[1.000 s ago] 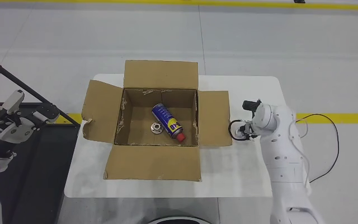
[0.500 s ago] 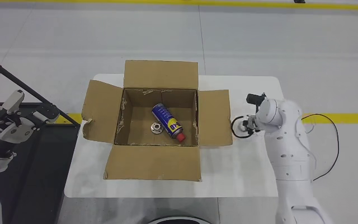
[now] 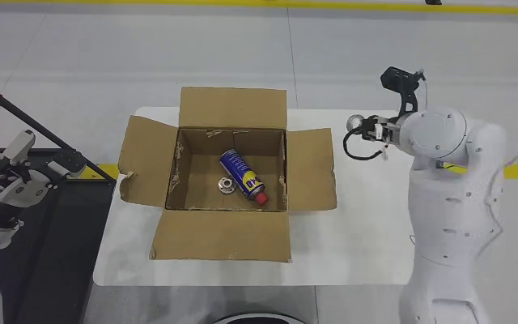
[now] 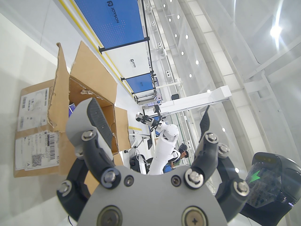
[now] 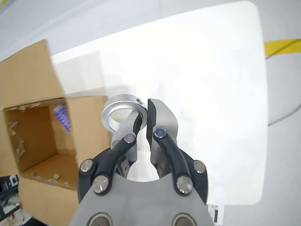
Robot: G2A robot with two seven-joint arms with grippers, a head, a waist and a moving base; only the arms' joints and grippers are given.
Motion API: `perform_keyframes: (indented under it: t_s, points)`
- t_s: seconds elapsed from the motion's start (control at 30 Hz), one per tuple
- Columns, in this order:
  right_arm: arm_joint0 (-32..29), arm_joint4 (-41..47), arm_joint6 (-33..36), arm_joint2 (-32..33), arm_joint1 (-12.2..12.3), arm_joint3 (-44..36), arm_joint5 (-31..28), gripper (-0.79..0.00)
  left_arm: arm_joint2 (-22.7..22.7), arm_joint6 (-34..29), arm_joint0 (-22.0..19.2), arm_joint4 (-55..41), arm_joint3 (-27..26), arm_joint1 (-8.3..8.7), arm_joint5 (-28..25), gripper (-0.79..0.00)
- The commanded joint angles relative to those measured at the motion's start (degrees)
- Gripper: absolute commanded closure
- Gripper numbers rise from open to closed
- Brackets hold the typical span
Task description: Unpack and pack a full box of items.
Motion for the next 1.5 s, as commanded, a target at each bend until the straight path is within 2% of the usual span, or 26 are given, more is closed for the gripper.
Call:
perform_keyframes:
  t_s: [0.0,0.2,0.4,0.6,0.73,1.17,1.27,1.47]
  points:
    - [1.17,3.59,-0.59,-3.35,-0.56,0.35,0.42,0.0,0.0,0.0,0.0,0.0,0.0,0.0,0.0,-0.785]
    - [4.99,10.94,-7.07,-15.03,-2.68,7.0,-0.81,0.0,0.0,0.0,0.0,0.0,0.0,0.0,0.0,-0.785]
    - [9.7,13.6,-11.86,-27.87,-5.42,16.79,-4.06,0.0,0.0,0.0,0.0,0.0,0.0,0.0,0.0,-0.785]
    - [13.13,14.76,-14.25,-35.73,-7.84,23.8,-5.76,0.0,0.0,0.0,0.0,0.0,0.0,0.0,0.0,-0.785]
    - [14.81,11.79,-13.83,-40.17,-9.12,26.37,-4.8,0.0,0.0,0.0,0.0,0.0,0.0,0.0,0.0,-0.785]
    - [17.61,9.76,-11.69,-46.8,-12.55,35.43,-5.45,0.0,0.0,0.0,0.0,0.0,0.0,0.0,0.0,-0.785]
    - [17.97,10.14,-11.96,-47.32,-13.2,37.11,-6.26,-0.092,0.0,0.0,0.0,0.0,0.0,0.0,0.0,-0.785]
    - [18.58,9.72,-12.07,-48.29,-14.34,39.99,-6.68,-0.114,0.0,0.0,0.0,0.0,0.0,0.0,0.0,-0.785]
